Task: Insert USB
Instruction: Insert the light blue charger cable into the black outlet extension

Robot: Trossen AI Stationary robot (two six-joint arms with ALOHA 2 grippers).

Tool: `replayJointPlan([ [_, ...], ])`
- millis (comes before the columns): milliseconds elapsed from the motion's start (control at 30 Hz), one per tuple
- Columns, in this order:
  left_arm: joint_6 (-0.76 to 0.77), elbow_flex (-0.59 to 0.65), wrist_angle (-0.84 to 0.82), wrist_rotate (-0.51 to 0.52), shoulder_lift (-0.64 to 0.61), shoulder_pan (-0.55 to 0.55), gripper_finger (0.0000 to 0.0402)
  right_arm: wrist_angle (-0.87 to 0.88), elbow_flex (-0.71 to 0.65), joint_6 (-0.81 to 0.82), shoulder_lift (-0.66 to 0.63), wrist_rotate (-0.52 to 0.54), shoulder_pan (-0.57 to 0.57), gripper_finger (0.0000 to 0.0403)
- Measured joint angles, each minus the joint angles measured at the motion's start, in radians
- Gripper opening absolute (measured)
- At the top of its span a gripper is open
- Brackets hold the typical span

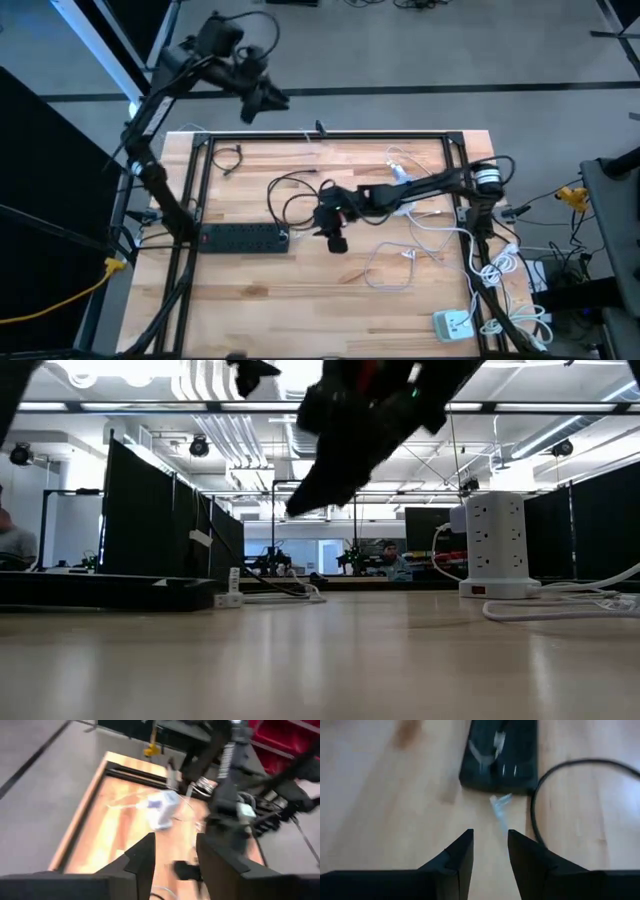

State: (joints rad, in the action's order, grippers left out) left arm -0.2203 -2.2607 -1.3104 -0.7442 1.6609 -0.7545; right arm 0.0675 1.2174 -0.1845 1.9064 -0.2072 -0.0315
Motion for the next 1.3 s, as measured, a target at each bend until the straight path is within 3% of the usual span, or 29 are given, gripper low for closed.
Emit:
replayJointPlan([
  [67,0.001,0.017,-0.017,0.000,-0.048,0.040,0.0104,-0.006,0.024,-0.084,0.064,0.007,-0.002,0.0106],
  [133,0.008,0.046,-0.010,0.002,-0.097,0.082,0.0095,-0.004,0.064,-0.128,0.130,0.083,-0.010,0.0112],
  [267,0.063,0.131,-0.001,0.047,-0.185,0.181,0.0079,0.027,0.167,-0.058,0.213,0.230,-0.070,0.0125],
  [533,0.156,0.376,0.038,0.181,-0.351,0.341,0.0066,0.061,0.220,0.005,0.184,0.109,-0.174,0.0130],
  [733,0.227,0.575,0.138,0.186,-0.458,0.373,0.0065,0.322,0.220,-0.024,0.184,-0.077,-0.239,0.0097],
  [1033,0.285,0.832,0.332,0.186,-0.572,0.373,0.0065,0.473,0.219,-0.104,0.173,-0.088,-0.249,0.0083],
  [1100,0.298,0.865,0.347,0.186,-0.582,0.373,0.0066,0.463,0.216,-0.037,0.148,-0.054,-0.257,0.0082],
  [1233,0.310,0.908,0.350,0.186,-0.590,0.373,0.0065,0.382,0.219,0.114,0.054,0.190,-0.312,0.0070],
  [1300,0.312,0.913,0.356,0.186,-0.593,0.373,0.0065,0.386,0.220,0.155,0.033,0.233,-0.362,0.0063],
])
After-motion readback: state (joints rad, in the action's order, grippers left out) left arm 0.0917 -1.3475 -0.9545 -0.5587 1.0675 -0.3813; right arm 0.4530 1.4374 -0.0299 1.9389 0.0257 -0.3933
